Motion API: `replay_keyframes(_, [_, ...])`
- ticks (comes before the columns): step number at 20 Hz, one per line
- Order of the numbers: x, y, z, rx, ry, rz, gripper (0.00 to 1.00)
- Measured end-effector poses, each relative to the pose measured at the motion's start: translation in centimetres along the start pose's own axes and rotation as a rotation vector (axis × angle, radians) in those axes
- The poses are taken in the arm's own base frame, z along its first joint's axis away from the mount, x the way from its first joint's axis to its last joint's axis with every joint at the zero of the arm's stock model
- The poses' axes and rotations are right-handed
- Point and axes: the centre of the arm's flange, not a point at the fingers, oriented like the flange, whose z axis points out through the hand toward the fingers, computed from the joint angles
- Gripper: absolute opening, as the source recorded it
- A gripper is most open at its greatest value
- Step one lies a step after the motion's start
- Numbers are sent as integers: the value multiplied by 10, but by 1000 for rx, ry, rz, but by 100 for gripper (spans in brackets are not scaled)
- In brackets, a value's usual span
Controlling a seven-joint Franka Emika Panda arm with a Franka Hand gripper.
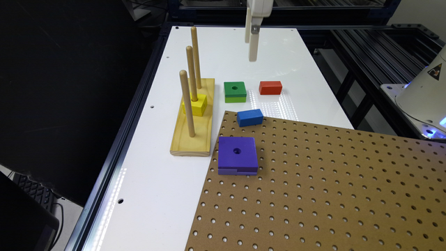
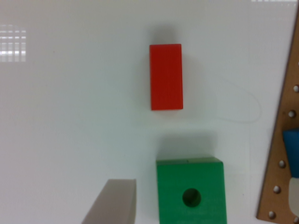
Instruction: Pick up green block.
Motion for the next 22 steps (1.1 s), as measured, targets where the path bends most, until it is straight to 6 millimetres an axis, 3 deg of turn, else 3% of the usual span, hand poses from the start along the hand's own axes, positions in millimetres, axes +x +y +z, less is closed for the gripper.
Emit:
replay_keyframes(4, [3,-2,19,9,2,1,100])
replay_keyframes(11, [4,-2,22,8,0,2,100])
replay_keyframes(17, [6,-3,53,16,-3,4,100])
replay_keyframes(22, [6,-3,56,18,-2,5,100])
